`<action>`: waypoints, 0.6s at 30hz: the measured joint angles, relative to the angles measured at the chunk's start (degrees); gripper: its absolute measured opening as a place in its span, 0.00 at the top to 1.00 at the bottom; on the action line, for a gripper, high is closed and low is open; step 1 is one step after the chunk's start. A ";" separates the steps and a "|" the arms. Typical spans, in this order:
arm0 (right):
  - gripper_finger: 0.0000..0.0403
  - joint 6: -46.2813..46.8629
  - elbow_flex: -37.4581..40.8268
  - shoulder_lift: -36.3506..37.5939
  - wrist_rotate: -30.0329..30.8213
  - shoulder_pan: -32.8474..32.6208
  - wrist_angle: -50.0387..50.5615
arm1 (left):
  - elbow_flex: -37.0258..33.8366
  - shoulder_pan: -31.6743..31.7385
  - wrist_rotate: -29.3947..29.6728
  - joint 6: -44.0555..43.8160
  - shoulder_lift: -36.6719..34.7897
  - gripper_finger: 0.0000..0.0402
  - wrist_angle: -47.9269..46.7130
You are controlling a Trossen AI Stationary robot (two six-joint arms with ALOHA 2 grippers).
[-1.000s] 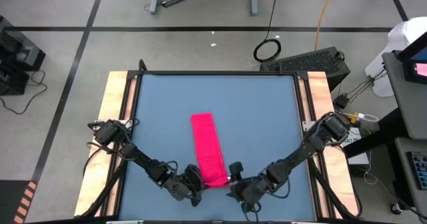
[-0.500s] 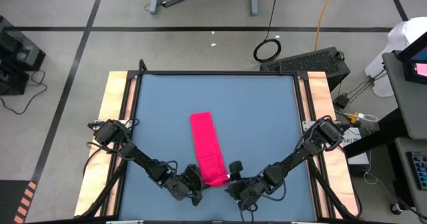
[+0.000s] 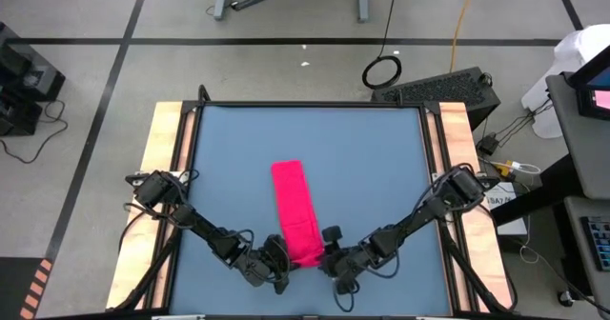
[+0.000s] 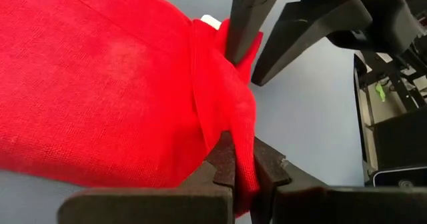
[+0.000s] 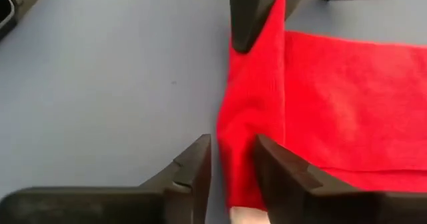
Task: Roll towel
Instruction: Roll the red towel
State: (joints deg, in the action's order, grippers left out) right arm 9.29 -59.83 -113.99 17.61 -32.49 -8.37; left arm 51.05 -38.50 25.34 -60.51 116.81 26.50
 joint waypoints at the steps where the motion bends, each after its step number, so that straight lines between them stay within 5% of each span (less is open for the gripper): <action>1: 0.75 0.70 0.00 0.00 -1.46 0.49 0.05 | 0.00 -0.02 -0.02 0.24 0.00 0.96 0.04; 11: 0.93 8.29 -0.17 0.20 -16.02 5.12 2.12 | 0.00 -0.41 0.04 4.52 0.16 0.95 0.16; 18: 0.98 14.23 -0.17 0.20 -22.73 7.33 2.41 | 0.00 -1.47 0.22 9.27 0.20 0.72 0.49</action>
State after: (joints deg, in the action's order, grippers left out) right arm 23.52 -60.01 -113.80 -5.12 -25.15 -5.96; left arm 51.05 -39.97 25.56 -51.25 117.01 26.99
